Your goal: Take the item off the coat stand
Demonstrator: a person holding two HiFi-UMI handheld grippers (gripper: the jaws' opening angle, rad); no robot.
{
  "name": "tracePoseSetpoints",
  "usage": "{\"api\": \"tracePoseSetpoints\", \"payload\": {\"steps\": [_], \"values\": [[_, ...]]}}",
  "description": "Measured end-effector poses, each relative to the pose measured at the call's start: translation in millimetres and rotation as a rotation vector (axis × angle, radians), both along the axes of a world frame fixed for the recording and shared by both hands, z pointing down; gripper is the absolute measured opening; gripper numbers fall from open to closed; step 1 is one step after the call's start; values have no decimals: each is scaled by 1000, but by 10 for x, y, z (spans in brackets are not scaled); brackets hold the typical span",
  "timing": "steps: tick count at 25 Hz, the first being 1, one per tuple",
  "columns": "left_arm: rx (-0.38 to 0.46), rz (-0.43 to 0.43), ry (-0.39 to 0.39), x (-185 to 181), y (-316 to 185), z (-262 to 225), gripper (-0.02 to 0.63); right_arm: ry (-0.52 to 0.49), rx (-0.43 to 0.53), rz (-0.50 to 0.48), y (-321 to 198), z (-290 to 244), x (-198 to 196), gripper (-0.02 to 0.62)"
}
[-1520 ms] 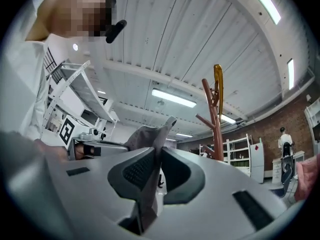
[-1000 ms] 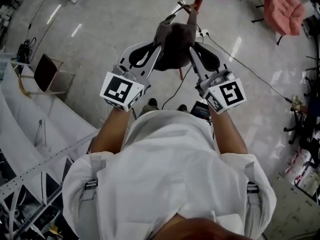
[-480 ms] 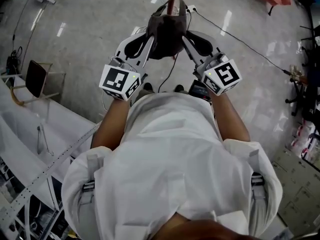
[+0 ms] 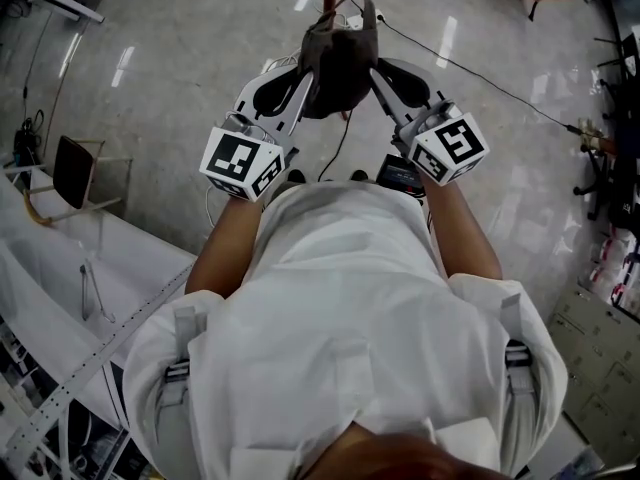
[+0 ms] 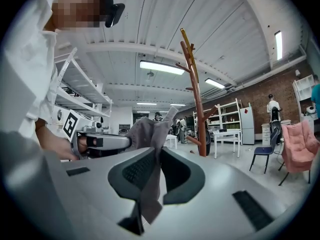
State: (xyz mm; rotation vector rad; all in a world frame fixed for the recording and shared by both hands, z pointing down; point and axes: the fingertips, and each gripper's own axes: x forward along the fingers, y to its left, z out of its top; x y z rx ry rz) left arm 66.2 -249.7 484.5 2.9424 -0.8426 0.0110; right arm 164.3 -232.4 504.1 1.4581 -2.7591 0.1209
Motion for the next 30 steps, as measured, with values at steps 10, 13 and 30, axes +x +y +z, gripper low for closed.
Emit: {"api": "tracePoseSetpoints", "payload": {"steps": [10, 13, 30], "values": [[-19, 32, 7, 28, 2, -63, 32, -30, 3, -1, 69, -55, 20, 51], [-12, 42, 8, 31, 22, -75, 32, -34, 7, -2, 115, -68, 18, 51], [-28, 38, 2, 40, 1, -133, 32, -67, 0, -18, 71, -81, 76, 51]]}}
